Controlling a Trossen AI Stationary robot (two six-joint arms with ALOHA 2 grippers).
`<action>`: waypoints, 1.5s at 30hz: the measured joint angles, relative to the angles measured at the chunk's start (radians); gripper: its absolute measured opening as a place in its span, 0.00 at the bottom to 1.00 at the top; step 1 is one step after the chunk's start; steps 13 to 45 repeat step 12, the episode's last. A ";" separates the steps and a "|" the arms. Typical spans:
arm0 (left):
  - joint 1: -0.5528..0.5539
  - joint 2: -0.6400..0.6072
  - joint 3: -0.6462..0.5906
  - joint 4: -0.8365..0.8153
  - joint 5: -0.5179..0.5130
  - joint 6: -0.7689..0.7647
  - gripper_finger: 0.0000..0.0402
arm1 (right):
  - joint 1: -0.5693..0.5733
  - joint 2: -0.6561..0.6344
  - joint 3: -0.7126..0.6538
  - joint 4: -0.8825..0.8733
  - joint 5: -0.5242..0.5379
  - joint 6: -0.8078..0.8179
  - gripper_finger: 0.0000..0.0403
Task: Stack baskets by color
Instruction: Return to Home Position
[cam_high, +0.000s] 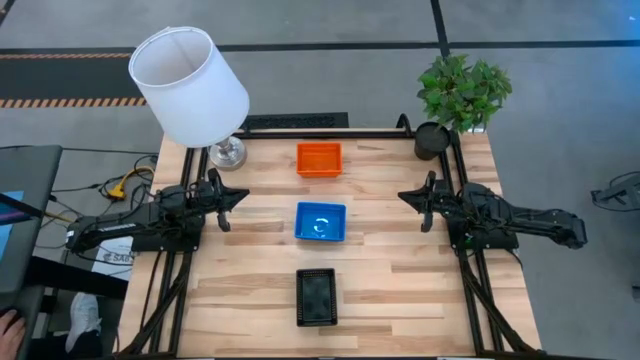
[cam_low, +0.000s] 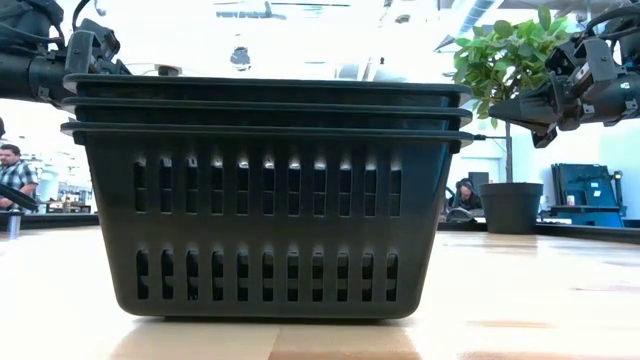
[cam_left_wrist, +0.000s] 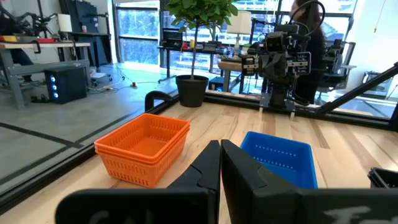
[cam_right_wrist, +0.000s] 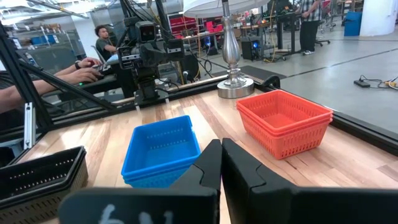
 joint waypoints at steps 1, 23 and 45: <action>0.000 0.000 0.000 0.000 0.000 0.000 0.00 | 0.000 0.000 0.000 0.000 0.000 0.000 0.08; 0.000 0.000 0.000 0.000 0.000 0.000 0.00 | 0.000 0.000 0.000 0.000 0.000 0.000 0.08; 0.000 0.000 0.000 0.000 0.000 0.000 0.00 | 0.000 0.000 0.000 0.000 0.000 0.000 0.08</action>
